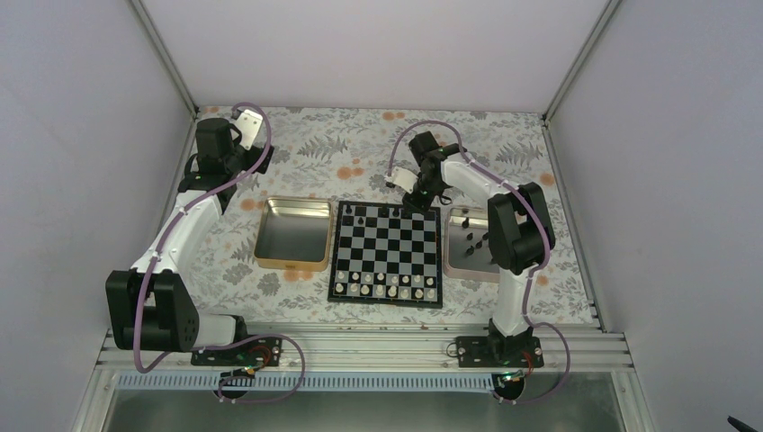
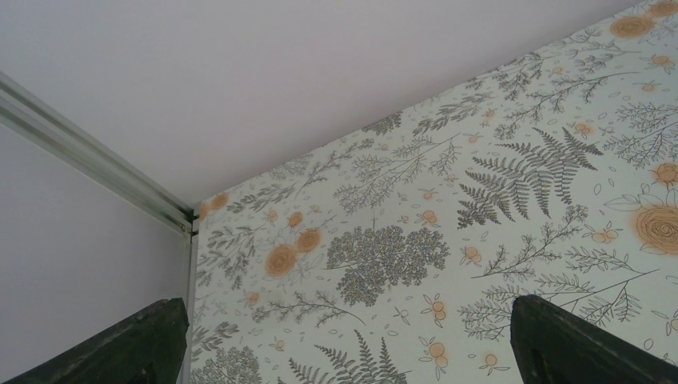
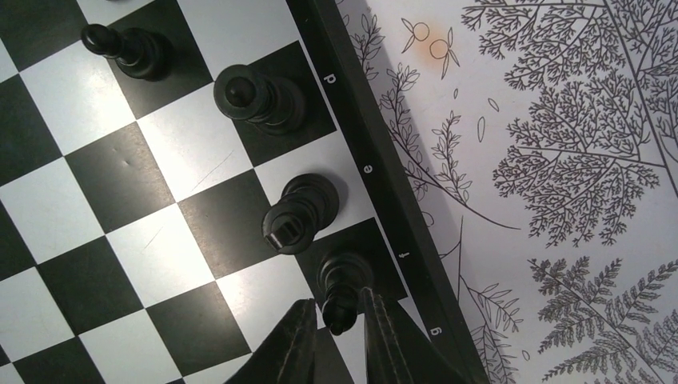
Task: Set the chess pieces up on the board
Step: Place the chess piece on the chessboard.
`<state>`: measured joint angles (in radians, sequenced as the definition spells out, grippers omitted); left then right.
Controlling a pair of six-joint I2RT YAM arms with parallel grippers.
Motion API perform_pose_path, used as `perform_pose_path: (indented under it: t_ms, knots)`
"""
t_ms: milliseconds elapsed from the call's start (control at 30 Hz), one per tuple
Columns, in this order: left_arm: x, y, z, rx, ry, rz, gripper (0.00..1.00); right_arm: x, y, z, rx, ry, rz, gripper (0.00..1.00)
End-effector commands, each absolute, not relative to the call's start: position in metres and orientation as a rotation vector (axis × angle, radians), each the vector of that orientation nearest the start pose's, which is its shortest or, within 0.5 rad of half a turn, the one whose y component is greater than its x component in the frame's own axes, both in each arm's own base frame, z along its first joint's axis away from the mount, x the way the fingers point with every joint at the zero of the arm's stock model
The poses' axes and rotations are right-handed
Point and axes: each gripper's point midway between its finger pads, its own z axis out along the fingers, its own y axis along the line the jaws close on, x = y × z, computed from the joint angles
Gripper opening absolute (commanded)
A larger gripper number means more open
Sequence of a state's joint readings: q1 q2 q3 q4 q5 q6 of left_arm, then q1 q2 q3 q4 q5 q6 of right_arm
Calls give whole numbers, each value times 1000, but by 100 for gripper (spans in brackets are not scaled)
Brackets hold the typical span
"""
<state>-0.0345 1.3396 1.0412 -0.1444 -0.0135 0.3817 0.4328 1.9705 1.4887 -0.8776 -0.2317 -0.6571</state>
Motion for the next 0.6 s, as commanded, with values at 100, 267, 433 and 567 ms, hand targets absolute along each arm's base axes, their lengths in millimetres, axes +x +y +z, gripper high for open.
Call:
perform_pose_path:
  t_ms: [100,267,433,567]
  knots:
    - [436,-11,251,402,1967,230,100,361,217,69,-1535,2429,312,20]
    - [436,-11,252,401,1966,232,100,364,217,94,-1497,2381,292,24]
    - [435,-10,258,398,1957,241,100,350,204,129,-1469,2360,279,25]
    - [433,-8,259,393,1952,257,100,349,146,139,-1317,2459,164,28]
